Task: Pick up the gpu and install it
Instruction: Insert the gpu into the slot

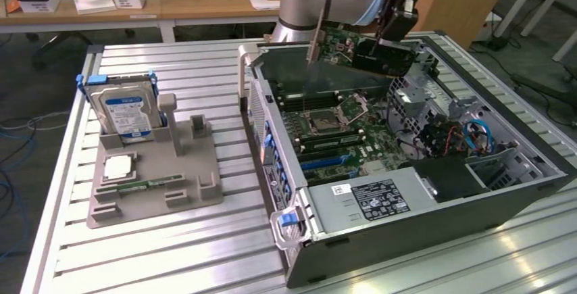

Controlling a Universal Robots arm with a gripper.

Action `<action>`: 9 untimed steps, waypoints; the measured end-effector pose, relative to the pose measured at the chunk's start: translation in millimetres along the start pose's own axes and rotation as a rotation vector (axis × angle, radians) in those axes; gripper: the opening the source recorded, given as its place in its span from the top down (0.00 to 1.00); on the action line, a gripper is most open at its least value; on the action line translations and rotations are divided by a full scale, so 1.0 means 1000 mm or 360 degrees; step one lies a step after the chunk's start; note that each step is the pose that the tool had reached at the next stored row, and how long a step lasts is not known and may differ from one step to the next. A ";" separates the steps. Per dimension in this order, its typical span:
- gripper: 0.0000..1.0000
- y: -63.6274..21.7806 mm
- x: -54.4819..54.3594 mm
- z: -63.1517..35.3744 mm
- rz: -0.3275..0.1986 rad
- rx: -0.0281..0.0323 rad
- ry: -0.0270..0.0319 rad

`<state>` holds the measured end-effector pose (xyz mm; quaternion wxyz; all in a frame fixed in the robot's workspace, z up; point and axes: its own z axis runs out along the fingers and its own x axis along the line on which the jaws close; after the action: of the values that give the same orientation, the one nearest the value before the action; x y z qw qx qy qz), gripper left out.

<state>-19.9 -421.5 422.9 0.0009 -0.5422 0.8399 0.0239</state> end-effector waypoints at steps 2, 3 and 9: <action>0.74 0.0000 0.000 0.0016 -0.0055 0.00019 0.00005; 0.74 -0.0001 0.000 0.0023 -0.0082 0.00032 0.00007; 0.74 -0.0002 0.000 0.0062 -0.0241 0.00163 -0.00004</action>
<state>-20.0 -421.5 416.7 0.0056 -0.6041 0.7967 0.0196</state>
